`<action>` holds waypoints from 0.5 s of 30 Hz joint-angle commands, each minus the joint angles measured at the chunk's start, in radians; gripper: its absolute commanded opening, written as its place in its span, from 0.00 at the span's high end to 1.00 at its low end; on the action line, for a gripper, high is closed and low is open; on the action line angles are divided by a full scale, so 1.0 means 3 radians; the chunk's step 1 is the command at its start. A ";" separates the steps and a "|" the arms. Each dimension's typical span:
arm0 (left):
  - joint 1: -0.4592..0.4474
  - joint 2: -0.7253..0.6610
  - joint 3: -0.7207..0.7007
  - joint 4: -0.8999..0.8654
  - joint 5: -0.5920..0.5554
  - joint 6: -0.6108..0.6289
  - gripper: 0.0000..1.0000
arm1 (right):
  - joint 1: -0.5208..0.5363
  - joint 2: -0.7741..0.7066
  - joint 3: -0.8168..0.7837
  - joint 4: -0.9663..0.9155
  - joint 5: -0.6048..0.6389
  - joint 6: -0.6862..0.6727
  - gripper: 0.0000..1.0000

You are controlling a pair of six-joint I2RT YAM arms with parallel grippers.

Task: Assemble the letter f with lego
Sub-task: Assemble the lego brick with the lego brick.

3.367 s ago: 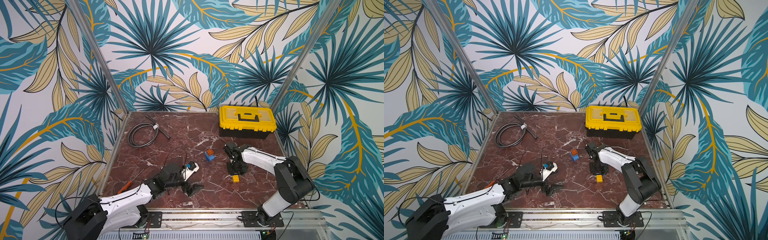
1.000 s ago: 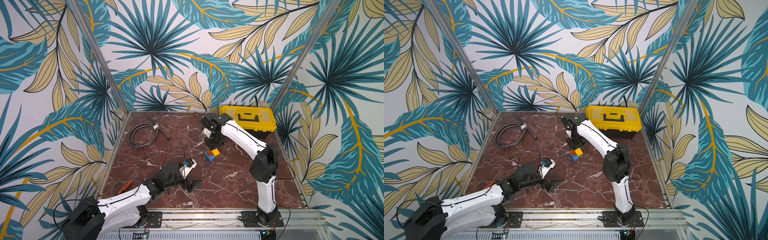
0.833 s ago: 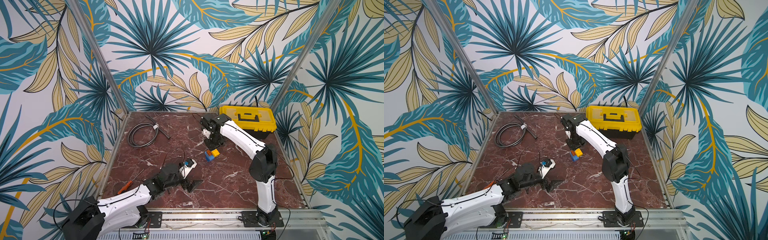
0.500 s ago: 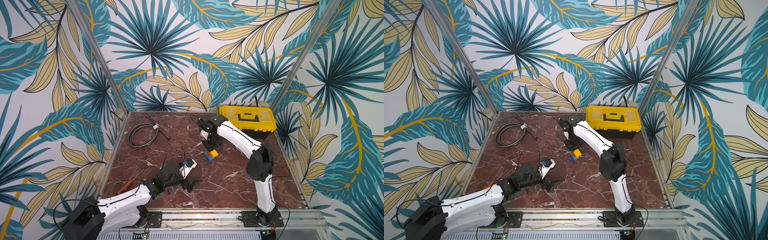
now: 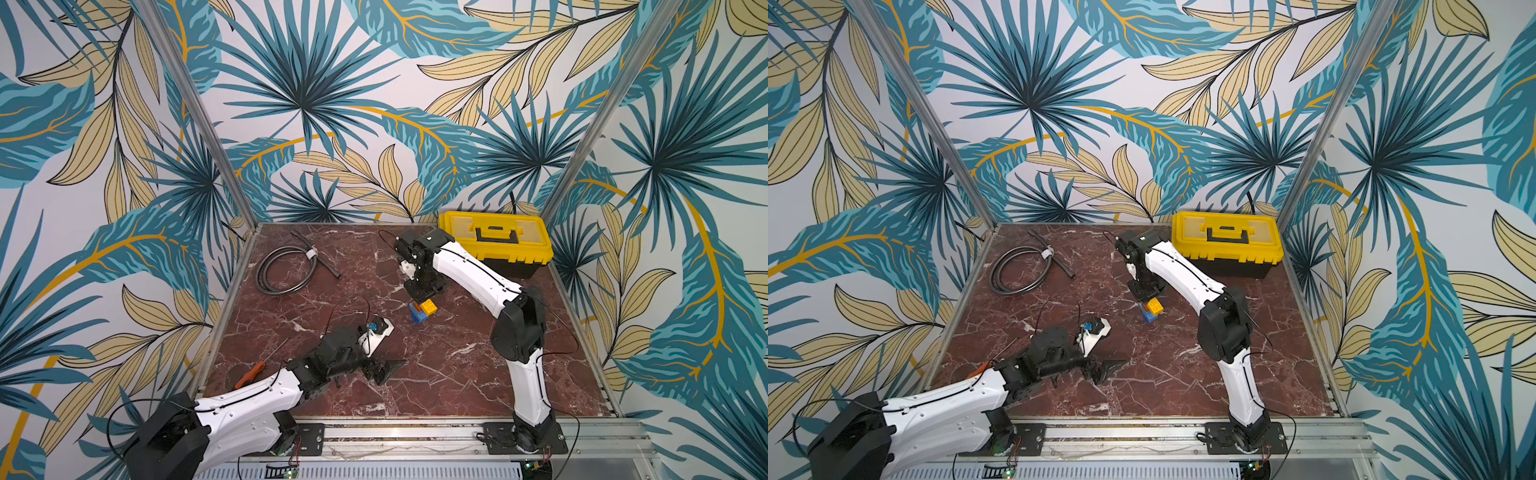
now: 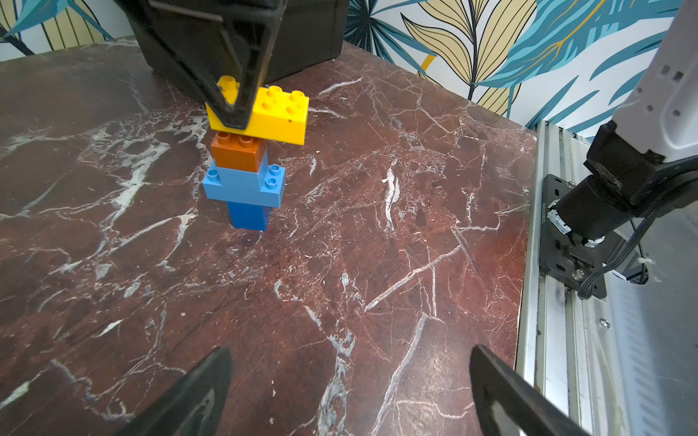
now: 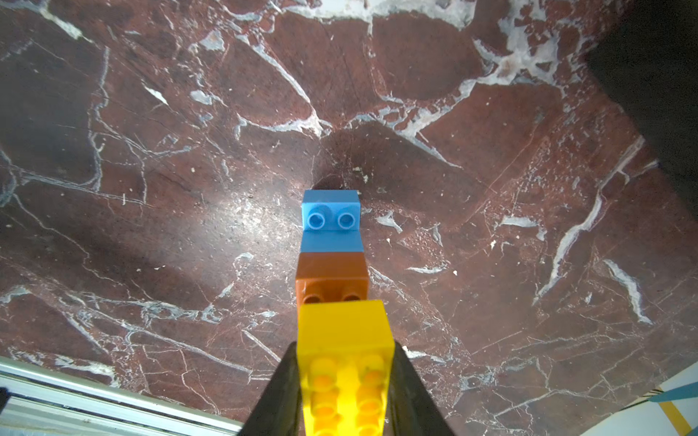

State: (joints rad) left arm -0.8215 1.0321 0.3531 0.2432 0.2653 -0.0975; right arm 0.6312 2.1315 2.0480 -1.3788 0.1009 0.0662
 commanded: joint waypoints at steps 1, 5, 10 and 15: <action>-0.0010 0.0001 -0.0047 0.0033 -0.0025 0.0006 0.01 | 0.0033 0.0089 0.0060 -0.0105 0.0059 -0.0030 0.76; -0.0010 0.0001 -0.0052 0.0033 -0.0022 0.0008 0.01 | 0.0039 0.0100 0.0063 -0.0104 0.0064 -0.0023 0.76; -0.0007 0.0001 -0.0052 0.0033 -0.0020 0.0005 0.01 | 0.0042 0.0110 0.0077 -0.0092 0.0068 -0.0025 0.76; -0.0008 -0.0004 -0.0057 0.0033 -0.0028 0.0007 0.01 | 0.0046 0.0149 0.0141 -0.0129 0.0073 -0.0023 0.76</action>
State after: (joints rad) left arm -0.8215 1.0321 0.3531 0.2432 0.2653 -0.0975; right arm 0.6384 2.1513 2.0693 -1.3872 0.1085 0.0662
